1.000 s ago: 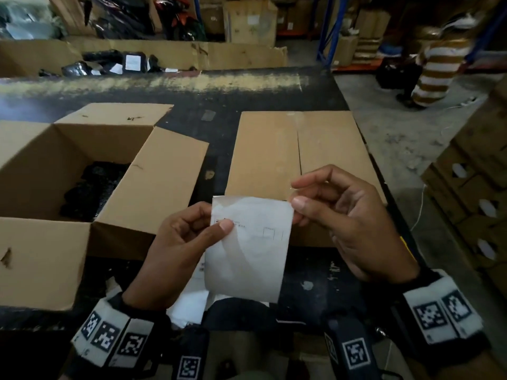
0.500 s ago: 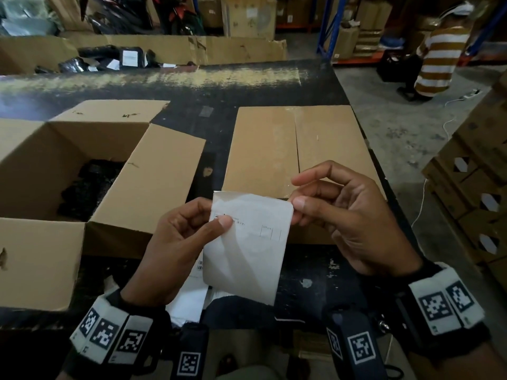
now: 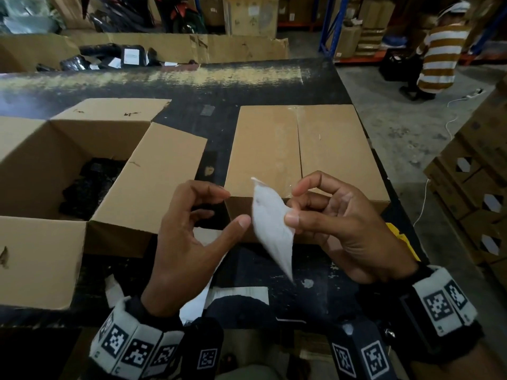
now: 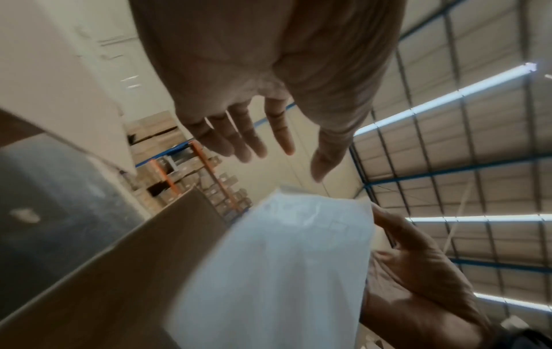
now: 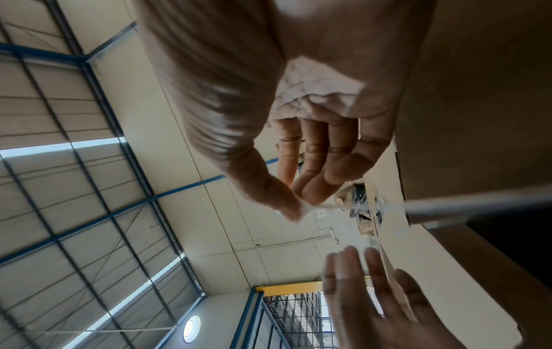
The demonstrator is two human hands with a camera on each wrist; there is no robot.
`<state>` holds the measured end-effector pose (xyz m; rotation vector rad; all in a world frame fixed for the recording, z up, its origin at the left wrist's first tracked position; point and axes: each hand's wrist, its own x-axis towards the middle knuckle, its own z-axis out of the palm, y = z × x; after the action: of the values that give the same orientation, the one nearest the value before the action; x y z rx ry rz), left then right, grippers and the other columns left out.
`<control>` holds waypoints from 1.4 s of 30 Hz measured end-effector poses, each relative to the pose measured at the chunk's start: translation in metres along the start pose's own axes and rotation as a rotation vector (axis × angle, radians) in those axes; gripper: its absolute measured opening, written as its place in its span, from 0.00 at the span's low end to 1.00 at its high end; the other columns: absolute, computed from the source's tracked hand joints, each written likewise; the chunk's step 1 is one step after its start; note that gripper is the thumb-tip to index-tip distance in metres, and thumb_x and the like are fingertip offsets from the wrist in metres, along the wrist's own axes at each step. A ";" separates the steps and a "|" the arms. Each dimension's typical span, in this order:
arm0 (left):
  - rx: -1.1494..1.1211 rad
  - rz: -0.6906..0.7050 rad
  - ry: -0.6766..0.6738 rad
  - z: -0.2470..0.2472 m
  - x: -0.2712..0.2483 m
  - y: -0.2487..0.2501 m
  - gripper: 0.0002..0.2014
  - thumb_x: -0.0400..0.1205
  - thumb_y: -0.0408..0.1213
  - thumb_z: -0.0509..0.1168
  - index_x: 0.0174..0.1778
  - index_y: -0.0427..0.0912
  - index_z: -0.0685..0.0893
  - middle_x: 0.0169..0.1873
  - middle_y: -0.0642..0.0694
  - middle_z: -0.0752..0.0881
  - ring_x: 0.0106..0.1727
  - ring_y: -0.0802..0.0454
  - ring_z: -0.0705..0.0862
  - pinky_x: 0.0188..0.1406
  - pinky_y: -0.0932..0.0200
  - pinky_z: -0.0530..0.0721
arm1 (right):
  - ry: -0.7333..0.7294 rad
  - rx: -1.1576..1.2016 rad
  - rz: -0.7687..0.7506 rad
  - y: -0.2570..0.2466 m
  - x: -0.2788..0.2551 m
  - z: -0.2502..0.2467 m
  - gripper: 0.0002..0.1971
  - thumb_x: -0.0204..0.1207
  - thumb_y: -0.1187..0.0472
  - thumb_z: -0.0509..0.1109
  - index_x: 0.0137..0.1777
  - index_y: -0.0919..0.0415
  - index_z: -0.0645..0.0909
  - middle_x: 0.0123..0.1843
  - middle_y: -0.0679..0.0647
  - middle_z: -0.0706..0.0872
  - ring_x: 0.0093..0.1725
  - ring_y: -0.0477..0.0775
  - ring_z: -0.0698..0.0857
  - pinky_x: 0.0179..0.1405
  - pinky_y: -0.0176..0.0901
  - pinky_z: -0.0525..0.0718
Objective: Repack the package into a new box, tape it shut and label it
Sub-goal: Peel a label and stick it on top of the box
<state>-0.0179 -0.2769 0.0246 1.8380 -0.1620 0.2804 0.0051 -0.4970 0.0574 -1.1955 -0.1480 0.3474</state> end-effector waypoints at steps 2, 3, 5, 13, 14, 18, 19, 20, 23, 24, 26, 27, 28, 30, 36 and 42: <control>-0.059 0.060 -0.068 0.003 -0.003 0.009 0.20 0.74 0.47 0.78 0.56 0.42 0.82 0.51 0.49 0.88 0.57 0.44 0.88 0.56 0.52 0.87 | 0.002 0.000 0.004 0.003 0.000 0.003 0.17 0.61 0.73 0.80 0.49 0.63 0.80 0.36 0.59 0.85 0.39 0.55 0.86 0.42 0.43 0.88; -0.093 0.075 -0.112 0.005 -0.004 0.014 0.19 0.74 0.45 0.79 0.55 0.41 0.82 0.49 0.47 0.88 0.54 0.43 0.89 0.54 0.52 0.88 | 0.002 -0.006 0.004 0.004 0.000 0.005 0.17 0.60 0.71 0.80 0.48 0.64 0.80 0.37 0.59 0.85 0.40 0.57 0.85 0.42 0.44 0.88; -0.146 0.087 -0.172 0.010 -0.006 0.022 0.20 0.73 0.40 0.81 0.54 0.38 0.82 0.47 0.44 0.90 0.51 0.43 0.90 0.52 0.56 0.88 | -0.008 -0.018 0.005 0.007 0.000 0.009 0.18 0.59 0.69 0.81 0.48 0.64 0.80 0.38 0.61 0.85 0.42 0.60 0.85 0.44 0.46 0.89; -0.296 -0.008 -0.150 0.005 -0.003 0.016 0.14 0.73 0.33 0.79 0.52 0.37 0.85 0.45 0.40 0.92 0.46 0.43 0.92 0.50 0.52 0.92 | 0.033 -0.074 -0.009 0.013 0.000 0.010 0.14 0.57 0.63 0.83 0.41 0.62 0.82 0.47 0.71 0.88 0.52 0.74 0.88 0.51 0.57 0.89; -0.297 -0.006 -0.143 0.003 -0.003 0.013 0.13 0.74 0.32 0.77 0.52 0.36 0.85 0.45 0.41 0.92 0.46 0.43 0.92 0.50 0.53 0.92 | 0.048 -0.104 -0.027 0.014 0.000 0.009 0.14 0.58 0.62 0.82 0.41 0.62 0.82 0.48 0.72 0.88 0.53 0.76 0.87 0.50 0.57 0.90; -0.246 -0.009 -0.086 -0.009 -0.004 0.005 0.14 0.76 0.28 0.75 0.58 0.36 0.88 0.47 0.41 0.93 0.49 0.43 0.92 0.51 0.56 0.92 | 0.146 -0.398 -0.212 0.020 -0.005 -0.001 0.09 0.66 0.64 0.81 0.46 0.61 0.89 0.45 0.68 0.89 0.48 0.75 0.86 0.50 0.61 0.90; -0.231 -0.017 -0.067 -0.014 -0.004 0.003 0.14 0.77 0.27 0.74 0.59 0.36 0.89 0.46 0.41 0.93 0.48 0.44 0.93 0.51 0.58 0.91 | 0.160 -0.443 -0.230 0.021 -0.007 -0.005 0.08 0.68 0.65 0.81 0.47 0.59 0.91 0.44 0.67 0.89 0.45 0.72 0.87 0.49 0.59 0.90; -0.200 -0.023 -0.052 -0.020 -0.005 -0.001 0.13 0.77 0.27 0.74 0.58 0.36 0.90 0.45 0.41 0.94 0.48 0.45 0.93 0.50 0.60 0.91 | 0.170 -0.462 -0.227 0.022 -0.010 -0.009 0.08 0.70 0.65 0.80 0.48 0.58 0.93 0.45 0.66 0.90 0.44 0.71 0.87 0.49 0.58 0.89; -0.090 -0.049 -0.029 -0.041 -0.008 -0.016 0.11 0.78 0.31 0.74 0.56 0.37 0.93 0.49 0.45 0.93 0.52 0.41 0.91 0.53 0.57 0.91 | 0.178 -0.504 -0.183 0.026 -0.021 -0.024 0.10 0.71 0.69 0.78 0.51 0.60 0.93 0.52 0.55 0.95 0.52 0.57 0.92 0.56 0.51 0.91; -0.081 -0.067 -0.009 -0.047 -0.009 -0.022 0.11 0.78 0.31 0.74 0.56 0.38 0.93 0.50 0.44 0.93 0.54 0.38 0.90 0.56 0.54 0.91 | 0.184 -0.521 -0.169 0.027 -0.025 -0.029 0.11 0.71 0.71 0.78 0.52 0.60 0.93 0.52 0.51 0.95 0.55 0.53 0.93 0.58 0.46 0.91; -0.088 -0.114 0.050 -0.058 -0.011 -0.028 0.10 0.79 0.31 0.74 0.55 0.39 0.93 0.51 0.43 0.93 0.55 0.38 0.90 0.57 0.53 0.91 | 0.217 -0.558 -0.146 0.029 -0.032 -0.038 0.11 0.70 0.70 0.78 0.52 0.59 0.93 0.52 0.48 0.95 0.56 0.47 0.92 0.57 0.37 0.89; -0.100 -0.136 0.083 -0.063 -0.012 -0.030 0.10 0.79 0.31 0.74 0.55 0.40 0.93 0.51 0.42 0.93 0.53 0.42 0.90 0.57 0.55 0.91 | 0.241 -0.567 -0.144 0.030 -0.036 -0.043 0.12 0.69 0.69 0.78 0.52 0.59 0.93 0.51 0.47 0.95 0.55 0.47 0.92 0.56 0.35 0.89; -0.111 -0.147 0.120 -0.070 -0.013 -0.032 0.09 0.79 0.32 0.74 0.54 0.41 0.93 0.52 0.40 0.93 0.52 0.46 0.90 0.56 0.58 0.90 | 0.275 -0.551 -0.146 0.031 -0.039 -0.049 0.12 0.68 0.68 0.79 0.52 0.60 0.93 0.51 0.48 0.95 0.55 0.48 0.92 0.56 0.34 0.88; -0.110 -0.171 0.186 -0.085 -0.014 -0.038 0.09 0.78 0.36 0.74 0.54 0.45 0.94 0.52 0.37 0.93 0.50 0.50 0.89 0.58 0.58 0.89 | 0.348 -0.469 -0.153 0.033 -0.045 -0.064 0.15 0.64 0.60 0.81 0.52 0.61 0.93 0.51 0.52 0.95 0.57 0.52 0.92 0.57 0.34 0.88; 0.020 -0.241 0.205 -0.144 -0.013 -0.068 0.23 0.75 0.57 0.74 0.64 0.52 0.90 0.60 0.51 0.92 0.63 0.51 0.90 0.63 0.49 0.89 | 0.496 -0.444 -0.202 0.028 -0.070 -0.104 0.27 0.54 0.34 0.86 0.49 0.50 0.95 0.54 0.54 0.95 0.55 0.54 0.92 0.61 0.45 0.88; 0.006 -0.214 0.171 -0.137 -0.008 -0.084 0.20 0.84 0.47 0.69 0.71 0.45 0.85 0.65 0.48 0.89 0.65 0.58 0.89 0.65 0.63 0.86 | 0.404 -1.125 -0.417 0.038 -0.068 -0.072 0.09 0.74 0.70 0.77 0.51 0.61 0.92 0.51 0.51 0.91 0.52 0.44 0.89 0.52 0.33 0.86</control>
<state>-0.0188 -0.1221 -0.0197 1.8097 0.1537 0.2863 -0.0444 -0.5719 0.0009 -2.2576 -0.2462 -0.4257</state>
